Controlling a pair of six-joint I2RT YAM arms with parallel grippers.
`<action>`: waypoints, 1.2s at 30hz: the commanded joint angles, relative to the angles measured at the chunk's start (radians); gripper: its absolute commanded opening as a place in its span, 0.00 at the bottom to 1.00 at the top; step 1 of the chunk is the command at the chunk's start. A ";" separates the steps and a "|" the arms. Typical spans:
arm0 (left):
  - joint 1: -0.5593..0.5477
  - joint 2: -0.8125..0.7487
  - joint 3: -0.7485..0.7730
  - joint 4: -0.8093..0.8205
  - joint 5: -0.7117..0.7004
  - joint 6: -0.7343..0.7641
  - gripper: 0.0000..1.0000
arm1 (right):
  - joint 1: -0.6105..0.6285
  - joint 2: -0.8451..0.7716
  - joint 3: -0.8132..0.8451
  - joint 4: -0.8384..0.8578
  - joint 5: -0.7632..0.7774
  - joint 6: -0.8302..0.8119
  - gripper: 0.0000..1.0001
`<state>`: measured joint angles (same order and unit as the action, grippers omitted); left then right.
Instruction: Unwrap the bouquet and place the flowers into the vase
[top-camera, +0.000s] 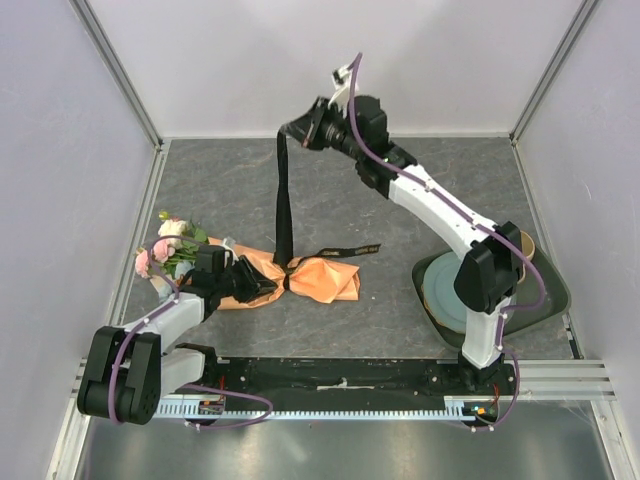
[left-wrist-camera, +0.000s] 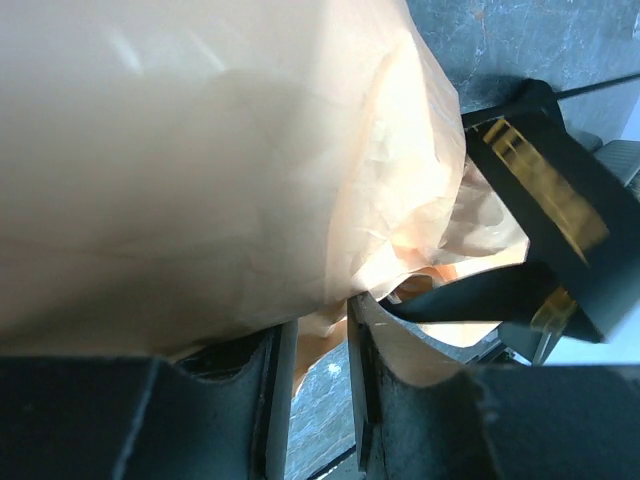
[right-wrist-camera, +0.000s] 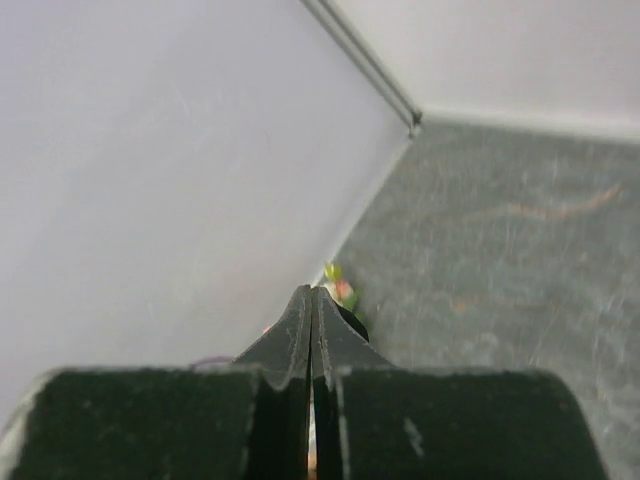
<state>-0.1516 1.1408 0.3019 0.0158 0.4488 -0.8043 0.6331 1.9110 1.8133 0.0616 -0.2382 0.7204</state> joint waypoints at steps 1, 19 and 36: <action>0.007 -0.024 0.029 -0.010 -0.024 0.050 0.33 | -0.021 -0.001 0.208 -0.042 0.075 -0.110 0.00; 0.007 -0.035 0.046 -0.039 -0.048 0.074 0.33 | -0.087 -0.142 0.607 -0.131 0.261 -0.456 0.00; 0.007 -0.032 0.074 -0.051 -0.053 0.071 0.33 | -0.087 -0.658 0.181 -0.293 0.255 -0.527 0.00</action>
<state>-0.1516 1.1191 0.3428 -0.0368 0.4191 -0.7677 0.5434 1.2999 2.0338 -0.1745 0.0422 0.2035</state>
